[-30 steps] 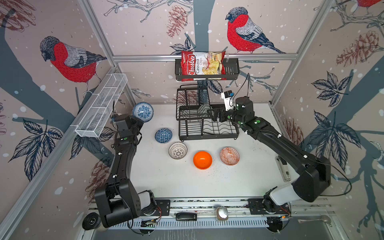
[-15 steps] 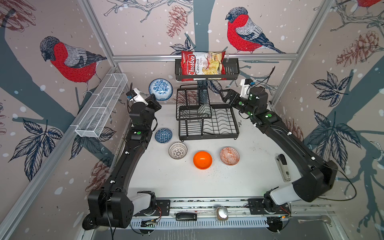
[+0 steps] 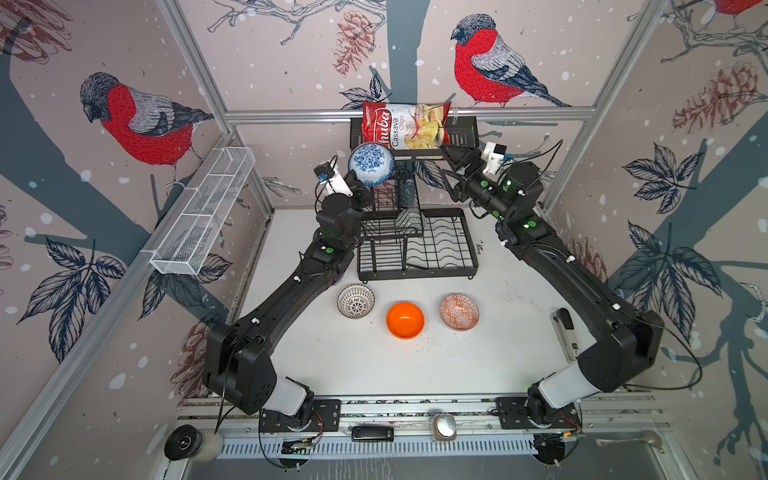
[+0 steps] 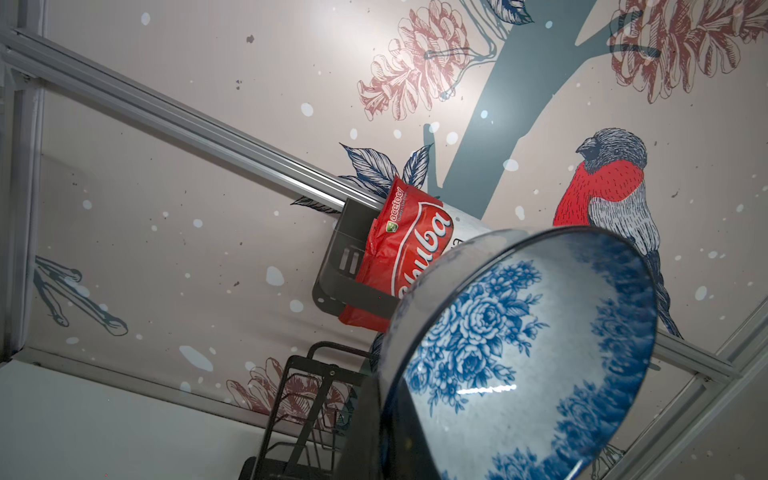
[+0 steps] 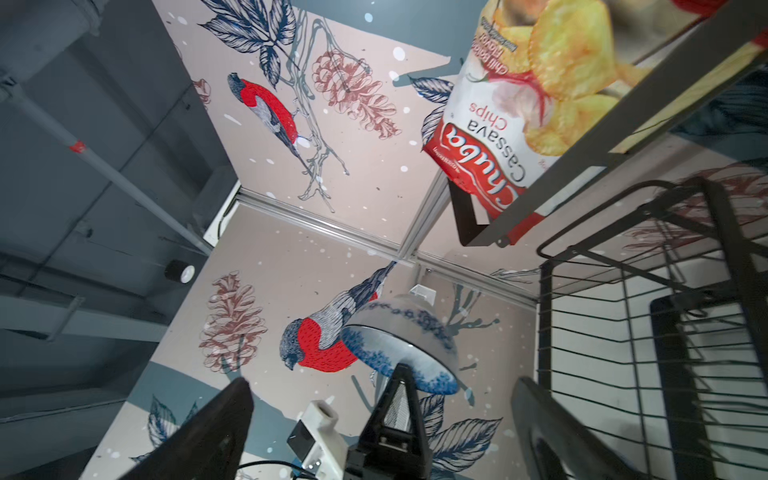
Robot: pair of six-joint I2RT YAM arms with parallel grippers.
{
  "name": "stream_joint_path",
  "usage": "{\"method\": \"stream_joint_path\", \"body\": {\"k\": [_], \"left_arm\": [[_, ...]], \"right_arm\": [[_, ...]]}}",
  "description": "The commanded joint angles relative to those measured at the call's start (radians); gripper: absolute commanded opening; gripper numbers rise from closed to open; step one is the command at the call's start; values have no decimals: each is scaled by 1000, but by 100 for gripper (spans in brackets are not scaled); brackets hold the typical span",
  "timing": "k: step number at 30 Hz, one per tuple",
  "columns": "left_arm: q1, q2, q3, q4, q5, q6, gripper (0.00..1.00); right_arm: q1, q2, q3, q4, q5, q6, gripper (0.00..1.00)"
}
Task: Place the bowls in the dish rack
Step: 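Carry the blue floral bowl over the rack toward the right gripper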
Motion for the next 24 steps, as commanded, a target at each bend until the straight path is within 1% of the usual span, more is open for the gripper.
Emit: {"method": "stream_joint_path", "body": {"k": [1,4,8,12,18,24], "left_arm": [[-42,36,28,175,-97,79,0],[-70,71,51,186,-115,93,0],[-106,105,61,219,-130,113,0],[-148,135,71,259,-149,157,0],[-197,162,74,317,-173,226,0],[-229,174,66,365,-196,276,0]], "right_arm": [[20,28,52,84,-11,96,95],[33,41,63,103,0,143,92],[57,37,19,172,38,223,88],[73,68,23,220,28,274,86],[85,115,64,230,35,319,82],[84,156,107,206,76,349,74]]}}
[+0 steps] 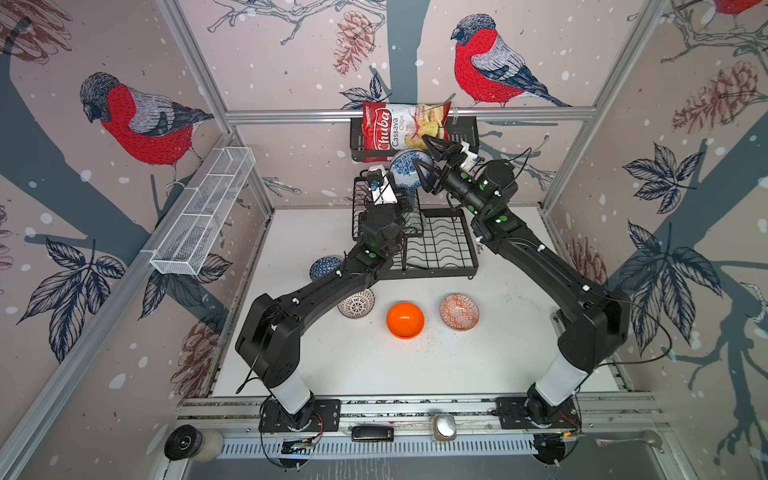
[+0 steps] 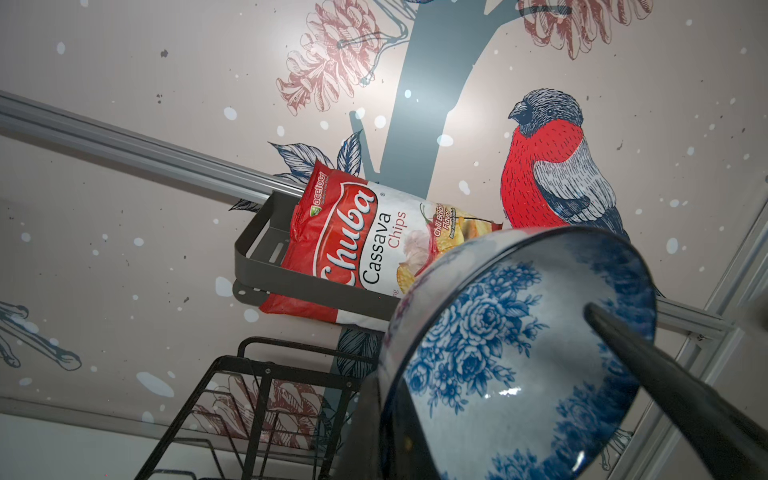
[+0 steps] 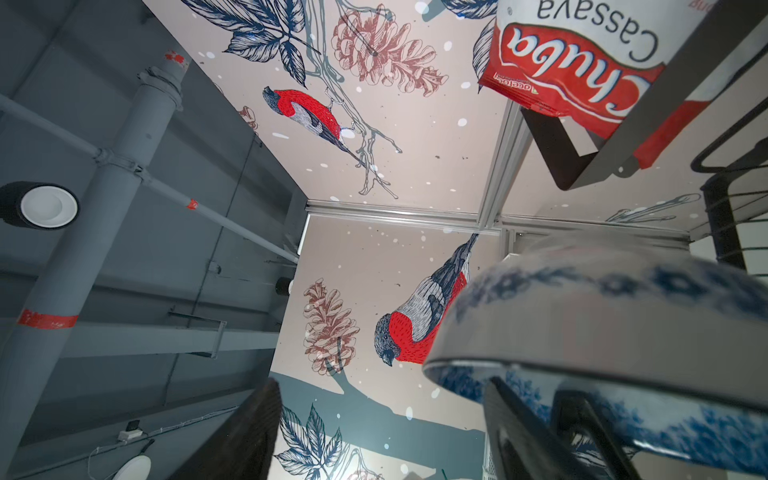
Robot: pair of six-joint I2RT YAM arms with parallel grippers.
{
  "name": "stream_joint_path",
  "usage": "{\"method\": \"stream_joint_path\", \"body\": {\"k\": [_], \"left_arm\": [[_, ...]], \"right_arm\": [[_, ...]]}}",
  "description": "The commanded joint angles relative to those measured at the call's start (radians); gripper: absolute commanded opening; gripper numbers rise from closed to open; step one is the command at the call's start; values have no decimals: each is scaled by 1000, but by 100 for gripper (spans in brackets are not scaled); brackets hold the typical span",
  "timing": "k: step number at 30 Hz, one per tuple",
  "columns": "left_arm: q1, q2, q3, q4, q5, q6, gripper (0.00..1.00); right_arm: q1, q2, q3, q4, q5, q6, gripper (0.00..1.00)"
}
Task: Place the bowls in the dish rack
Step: 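Carry the blue floral bowl over the rack toward the right gripper, then grasp the held bowl's rim with the right gripper while the left gripper releases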
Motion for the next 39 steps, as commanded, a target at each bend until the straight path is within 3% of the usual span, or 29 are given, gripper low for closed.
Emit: {"method": "stream_joint_path", "body": {"k": [1,13,39], "left_arm": [[-13,3,1,137,-27,49,0],[-37,-4,-52,238,-70,131,0],[-57,-6,-74,309,-114,214,0]], "right_arm": [[0,20,22,22,31,40,73],[-7,43,28,-6,60,70,58],[-7,5,-40,-35,65,59,8]]}}
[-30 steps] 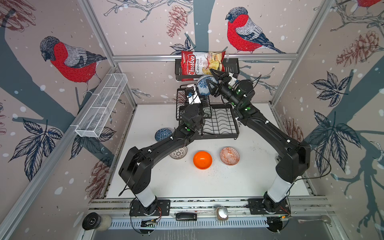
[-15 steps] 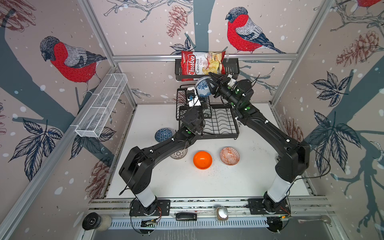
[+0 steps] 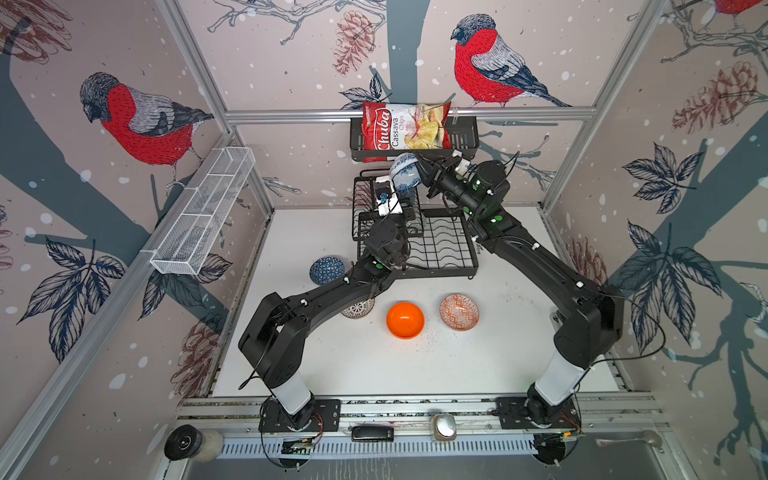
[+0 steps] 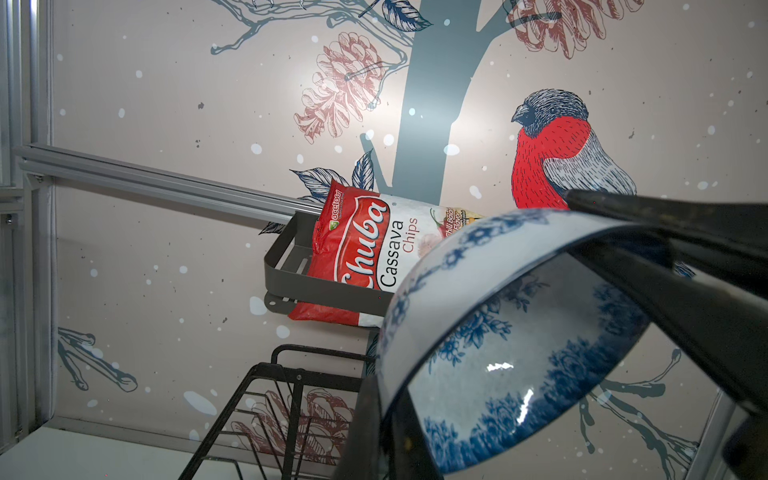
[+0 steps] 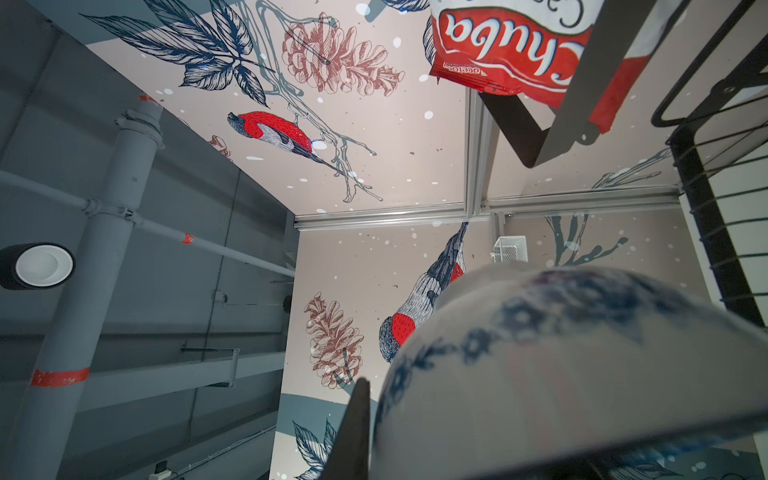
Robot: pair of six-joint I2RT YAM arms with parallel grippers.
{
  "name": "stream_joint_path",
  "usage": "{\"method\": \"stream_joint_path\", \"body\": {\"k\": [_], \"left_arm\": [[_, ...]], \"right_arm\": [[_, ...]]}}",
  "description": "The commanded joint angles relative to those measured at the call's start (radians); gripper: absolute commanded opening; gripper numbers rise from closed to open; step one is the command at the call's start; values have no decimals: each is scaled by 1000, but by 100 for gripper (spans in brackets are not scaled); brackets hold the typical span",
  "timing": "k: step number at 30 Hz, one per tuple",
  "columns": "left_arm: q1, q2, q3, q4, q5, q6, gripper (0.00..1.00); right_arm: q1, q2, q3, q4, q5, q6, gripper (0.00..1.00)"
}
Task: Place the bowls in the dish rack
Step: 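Grasp the held bowl's rim with the right gripper while the left gripper releases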
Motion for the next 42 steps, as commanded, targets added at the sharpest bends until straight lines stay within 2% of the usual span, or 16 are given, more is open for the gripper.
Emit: {"method": "stream_joint_path", "body": {"k": [1,9,13,16,23,32,34,35,40,42], "left_arm": [[-7,-11,16,118,-13,24,0],[-18,-6,14,143,-18,49,0],[-17,-15,20,96,-3,23,20],[-18,-22,15,84,5,15,29],[-19,-44,-4,56,18,12,38],[-19,-86,-41,10,38,-14,78],[-18,-97,-41,-16,47,-25,93],[-19,-100,-39,-28,50,-28,98],[-18,-120,-14,-146,101,-35,98],[-16,-132,-9,-197,161,-36,99]], "right_arm": [[-4,-10,-30,6,76,-64,7],[-3,-33,-76,43,70,-61,1],[-6,-37,-93,79,69,-63,1],[-11,-46,-107,92,75,-71,0],[-33,-63,-135,167,82,-66,0],[-75,-98,-173,212,83,-69,0],[-82,-106,-186,222,83,-69,0],[-88,-110,-194,231,81,-70,0],[-113,-140,-246,265,75,-86,0],[-127,-153,-265,268,71,-107,0]]}}
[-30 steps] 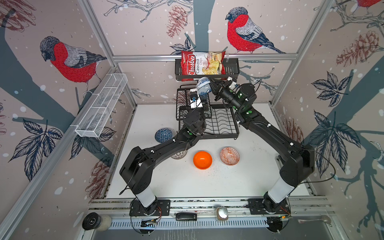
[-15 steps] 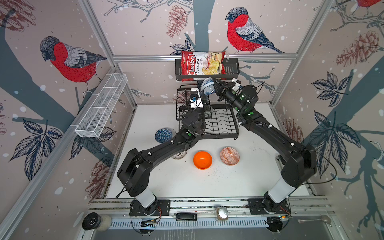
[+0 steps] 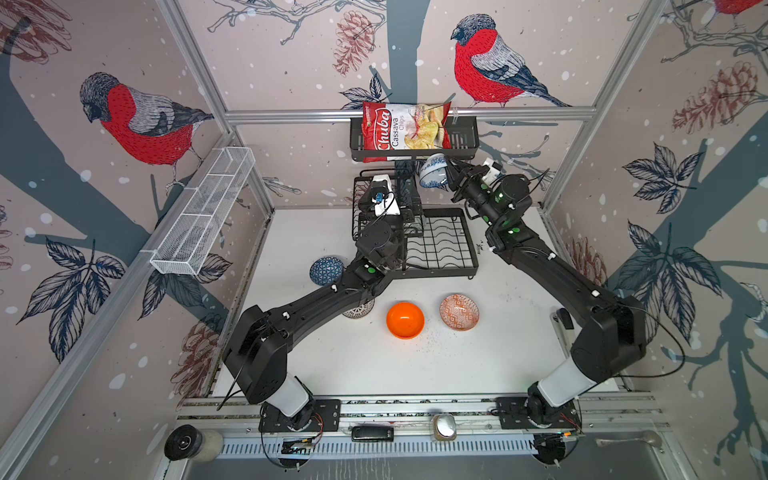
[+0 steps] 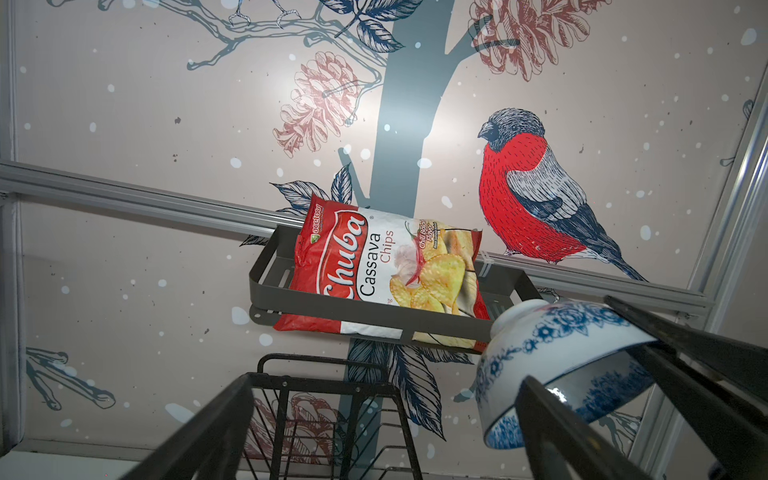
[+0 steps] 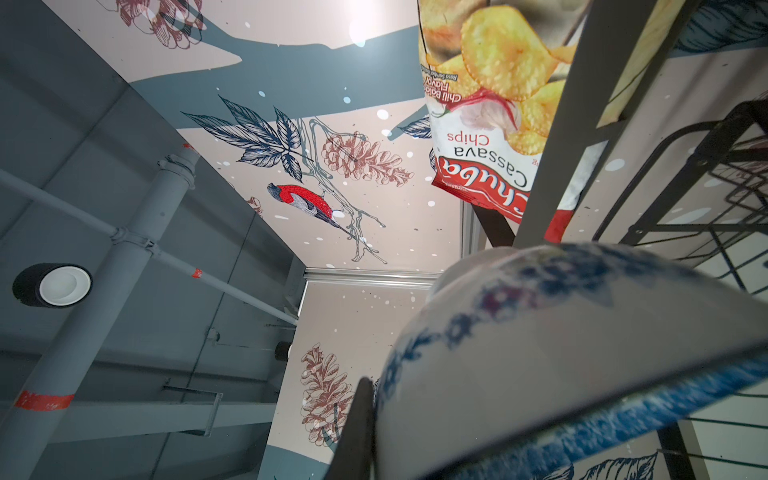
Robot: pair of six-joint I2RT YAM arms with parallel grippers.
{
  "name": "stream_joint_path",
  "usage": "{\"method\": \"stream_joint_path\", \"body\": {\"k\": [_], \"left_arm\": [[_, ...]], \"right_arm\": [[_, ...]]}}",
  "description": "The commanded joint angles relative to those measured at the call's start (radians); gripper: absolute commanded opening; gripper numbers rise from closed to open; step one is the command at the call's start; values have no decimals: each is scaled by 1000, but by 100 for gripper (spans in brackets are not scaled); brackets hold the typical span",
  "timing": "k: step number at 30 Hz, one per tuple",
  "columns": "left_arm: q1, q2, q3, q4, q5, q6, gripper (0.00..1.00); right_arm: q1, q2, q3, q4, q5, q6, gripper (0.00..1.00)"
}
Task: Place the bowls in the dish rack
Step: 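Grasp the held bowl's rim with the right gripper while the left gripper releases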
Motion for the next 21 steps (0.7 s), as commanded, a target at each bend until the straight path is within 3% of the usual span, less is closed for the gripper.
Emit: {"method": "stream_joint_path", "body": {"k": [1,7,11,18,21], "left_arm": [[8,-23,17,-101,118,-12,99],[103,-26,125,-436,432,-121,98],[167,-9,207,-630,539,-139,98],[183,68,350,-931,556,-20,98],[183,85,346,-959,560,0,99]], "right_arm": [[-17,-29,-23,109,-7,-51,0],[-63,-76,-111,99,-13,-125,0],[-97,-109,-224,143,-7,-139,0],[-146,-135,-389,256,-44,-250,0],[-148,-131,-414,230,-49,-335,0]]}}
